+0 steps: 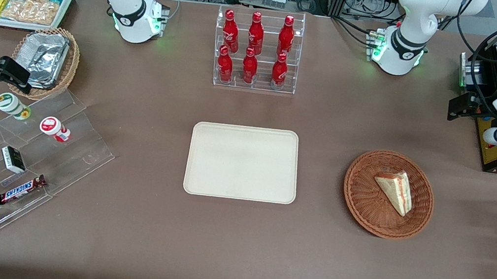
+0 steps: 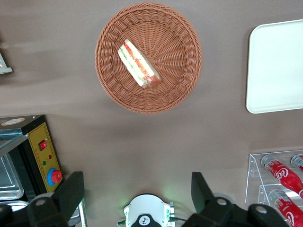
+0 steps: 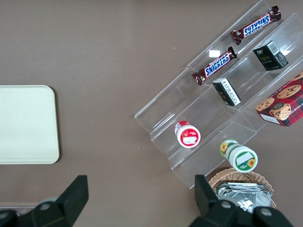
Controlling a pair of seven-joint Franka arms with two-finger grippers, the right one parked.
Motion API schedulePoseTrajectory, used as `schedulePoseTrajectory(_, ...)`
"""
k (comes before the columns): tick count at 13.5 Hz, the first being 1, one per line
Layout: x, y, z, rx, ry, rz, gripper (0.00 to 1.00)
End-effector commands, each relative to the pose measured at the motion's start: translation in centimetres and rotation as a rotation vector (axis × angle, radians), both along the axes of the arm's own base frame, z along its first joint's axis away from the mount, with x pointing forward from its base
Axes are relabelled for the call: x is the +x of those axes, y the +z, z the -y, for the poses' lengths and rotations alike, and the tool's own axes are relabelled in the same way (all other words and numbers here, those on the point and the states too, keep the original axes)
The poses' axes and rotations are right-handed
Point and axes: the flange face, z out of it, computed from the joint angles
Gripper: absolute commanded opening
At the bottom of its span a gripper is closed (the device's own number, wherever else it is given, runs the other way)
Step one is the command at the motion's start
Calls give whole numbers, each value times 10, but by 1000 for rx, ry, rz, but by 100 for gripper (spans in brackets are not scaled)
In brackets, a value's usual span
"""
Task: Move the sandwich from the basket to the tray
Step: 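Move the left gripper over the sandwich in the wicker basket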
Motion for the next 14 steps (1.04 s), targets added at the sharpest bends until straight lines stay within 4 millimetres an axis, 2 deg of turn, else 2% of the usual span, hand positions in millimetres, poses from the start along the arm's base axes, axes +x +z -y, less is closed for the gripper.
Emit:
schedulePoseTrajectory(1,1,4,4,-20,-19,22,100)
schedulePoseTrajectory(4,10,-10,5,-21,-20,38,100)
schedulePoseTrajectory(9,17,-91,2,-17,-13,38,100)
schedulePoseTrajectory(14,13,-187,-2,-19,-6,99,100)
